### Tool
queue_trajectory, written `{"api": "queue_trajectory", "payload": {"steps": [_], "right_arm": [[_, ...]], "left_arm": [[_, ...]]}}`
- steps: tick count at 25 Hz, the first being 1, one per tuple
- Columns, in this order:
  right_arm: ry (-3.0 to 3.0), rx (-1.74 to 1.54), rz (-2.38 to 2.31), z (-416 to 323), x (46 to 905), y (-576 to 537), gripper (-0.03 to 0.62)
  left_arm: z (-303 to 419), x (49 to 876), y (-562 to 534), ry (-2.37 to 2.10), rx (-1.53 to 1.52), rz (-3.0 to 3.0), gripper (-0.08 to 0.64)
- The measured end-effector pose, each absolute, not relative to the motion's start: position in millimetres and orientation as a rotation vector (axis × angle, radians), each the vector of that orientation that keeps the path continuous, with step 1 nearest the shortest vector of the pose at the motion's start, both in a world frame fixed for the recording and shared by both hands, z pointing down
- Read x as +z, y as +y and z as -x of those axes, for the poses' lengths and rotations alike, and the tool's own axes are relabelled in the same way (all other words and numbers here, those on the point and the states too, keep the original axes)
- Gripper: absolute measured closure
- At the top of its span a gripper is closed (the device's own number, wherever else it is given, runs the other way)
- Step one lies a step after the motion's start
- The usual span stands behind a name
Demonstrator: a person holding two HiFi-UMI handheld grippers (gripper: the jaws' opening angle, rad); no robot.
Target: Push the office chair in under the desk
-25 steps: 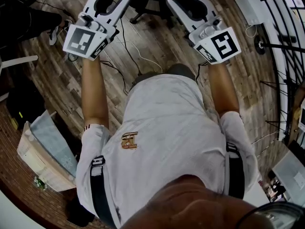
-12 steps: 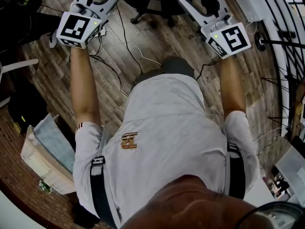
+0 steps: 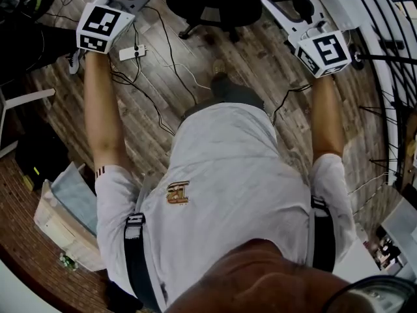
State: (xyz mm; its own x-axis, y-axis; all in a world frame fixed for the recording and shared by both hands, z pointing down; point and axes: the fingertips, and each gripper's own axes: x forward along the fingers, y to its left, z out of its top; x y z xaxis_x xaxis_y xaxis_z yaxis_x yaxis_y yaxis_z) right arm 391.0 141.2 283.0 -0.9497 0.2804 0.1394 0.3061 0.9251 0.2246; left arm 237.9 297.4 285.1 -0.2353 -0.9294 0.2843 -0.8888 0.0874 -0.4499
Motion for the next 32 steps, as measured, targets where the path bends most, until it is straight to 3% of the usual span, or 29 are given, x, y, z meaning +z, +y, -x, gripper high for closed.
{"api": "queue_trajectory", "payload": {"steps": [19, 32], "right_arm": [[-2.710, -0.592, 0.304, -356, 326, 32, 0.354], [-2.452, -0.583, 0.569, -340, 359, 18, 0.345]], "left_arm": [[-140, 336, 263, 2.054, -1.540, 1.932, 0.241], [-100, 380, 252, 1.943, -1.787, 2.093, 0.241]]}}
